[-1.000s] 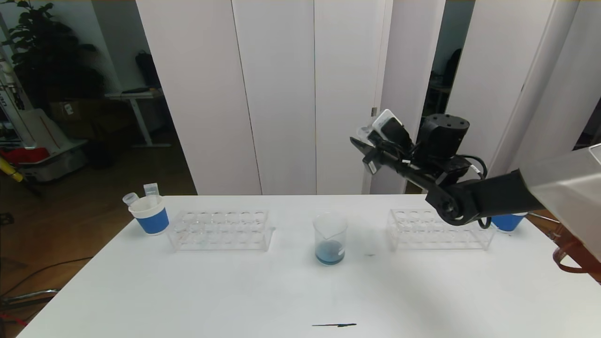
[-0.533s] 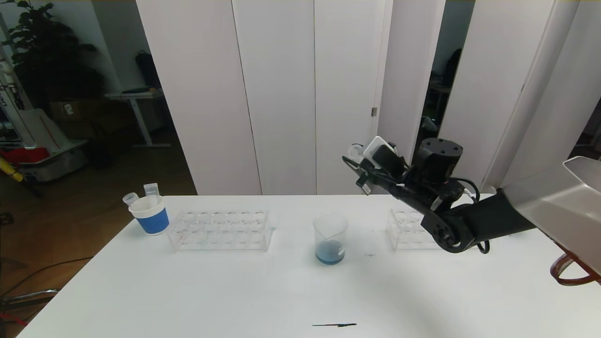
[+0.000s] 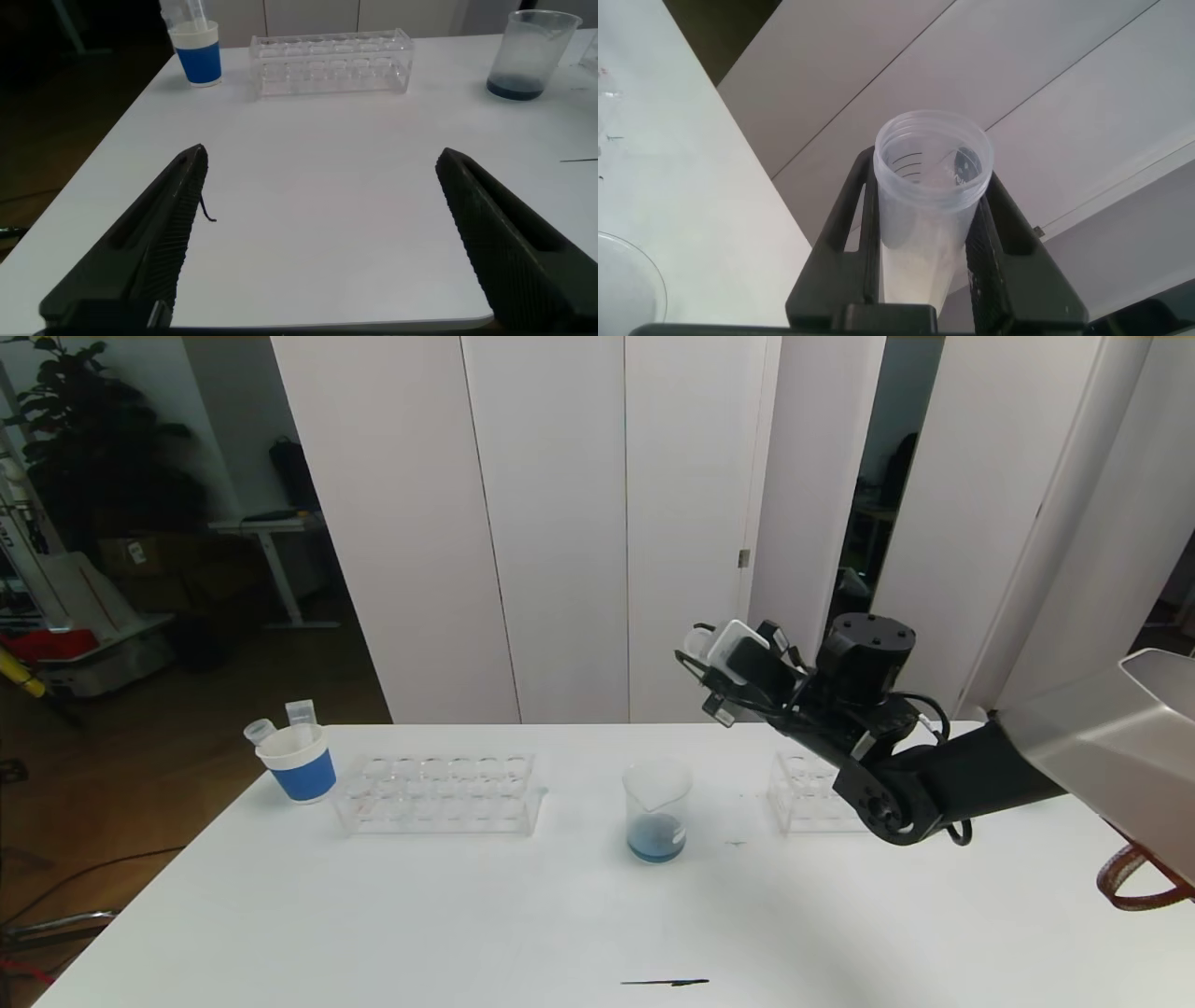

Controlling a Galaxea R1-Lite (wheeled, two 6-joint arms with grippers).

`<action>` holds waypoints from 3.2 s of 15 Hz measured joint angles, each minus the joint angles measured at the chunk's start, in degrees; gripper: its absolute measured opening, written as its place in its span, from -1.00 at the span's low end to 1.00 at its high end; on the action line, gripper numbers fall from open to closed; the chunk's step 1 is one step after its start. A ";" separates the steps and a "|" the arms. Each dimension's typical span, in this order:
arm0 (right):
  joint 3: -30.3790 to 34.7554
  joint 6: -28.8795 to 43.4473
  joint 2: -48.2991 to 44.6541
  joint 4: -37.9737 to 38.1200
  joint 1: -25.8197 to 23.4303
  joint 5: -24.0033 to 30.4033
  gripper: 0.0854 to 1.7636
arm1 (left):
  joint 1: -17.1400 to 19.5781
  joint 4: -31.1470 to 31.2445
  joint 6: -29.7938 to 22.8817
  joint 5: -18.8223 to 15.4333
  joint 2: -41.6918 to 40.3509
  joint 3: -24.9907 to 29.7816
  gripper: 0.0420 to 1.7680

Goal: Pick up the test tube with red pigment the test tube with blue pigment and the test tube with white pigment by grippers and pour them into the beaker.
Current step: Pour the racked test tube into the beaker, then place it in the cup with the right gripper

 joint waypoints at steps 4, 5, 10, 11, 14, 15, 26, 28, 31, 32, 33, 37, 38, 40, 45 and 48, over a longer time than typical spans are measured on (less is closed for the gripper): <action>2.71 -1.95 -0.06 -0.99 -0.02 -1.71 -0.40 | 0.00 0.00 0.00 0.02 0.00 0.00 0.97; 4.17 -1.78 -0.17 -2.89 -0.02 -1.90 -0.40 | 0.00 0.00 0.00 0.00 0.00 0.00 0.97; 5.60 -1.93 -0.04 -5.75 -0.17 -2.02 -0.40 | 0.00 0.00 0.00 0.00 0.00 0.00 0.97; 5.49 -2.10 -0.02 -5.77 -0.35 -1.77 -0.40 | 0.00 0.00 0.00 0.00 0.00 0.00 0.97; 3.83 -3.30 0.00 -4.33 -0.68 -0.94 -0.40 | 0.00 0.00 0.00 0.00 0.00 0.00 0.97; 2.71 -4.71 0.02 -2.45 -0.77 0.09 -0.40 | 0.00 0.00 0.00 0.00 0.00 0.00 0.97; -2.28 -18.60 -0.24 4.36 -2.60 11.91 -0.40 | 0.00 0.00 -0.01 0.00 0.00 0.00 0.97; -2.32 -18.71 -0.22 4.27 -2.62 12.95 -0.40 | 0.00 -0.02 0.00 0.00 0.00 0.00 0.97; -2.50 -19.02 0.05 1.99 -2.40 15.04 -0.40 | 0.00 -0.02 0.00 0.00 0.00 0.00 0.97; -2.50 -19.90 0.20 1.90 -2.39 16.04 -0.40 | 0.00 0.00 0.00 0.00 0.00 0.00 0.97; -2.47 -20.81 0.33 2.07 -2.39 16.62 -0.40 | 0.00 0.00 0.00 0.00 0.00 0.00 0.97; -2.23 -22.05 0.91 1.99 -2.10 18.27 -0.40 | 0.00 0.00 -0.01 0.00 0.00 0.00 0.97; -2.23 -22.71 0.94 2.12 -2.04 18.76 -0.40 | 0.00 0.00 0.00 0.02 0.00 0.00 0.97; -2.34 -24.20 0.94 2.18 -2.01 20.66 -0.40 | 0.00 -0.02 0.00 0.00 0.00 0.00 0.97; -2.23 -28.99 1.10 3.61 -2.40 20.99 -0.40 | 0.00 0.00 0.00 0.02 0.00 0.00 0.97; -2.60 -31.20 1.07 4.69 -2.45 20.72 -0.40 | 0.00 0.00 -0.01 0.00 0.00 0.00 0.97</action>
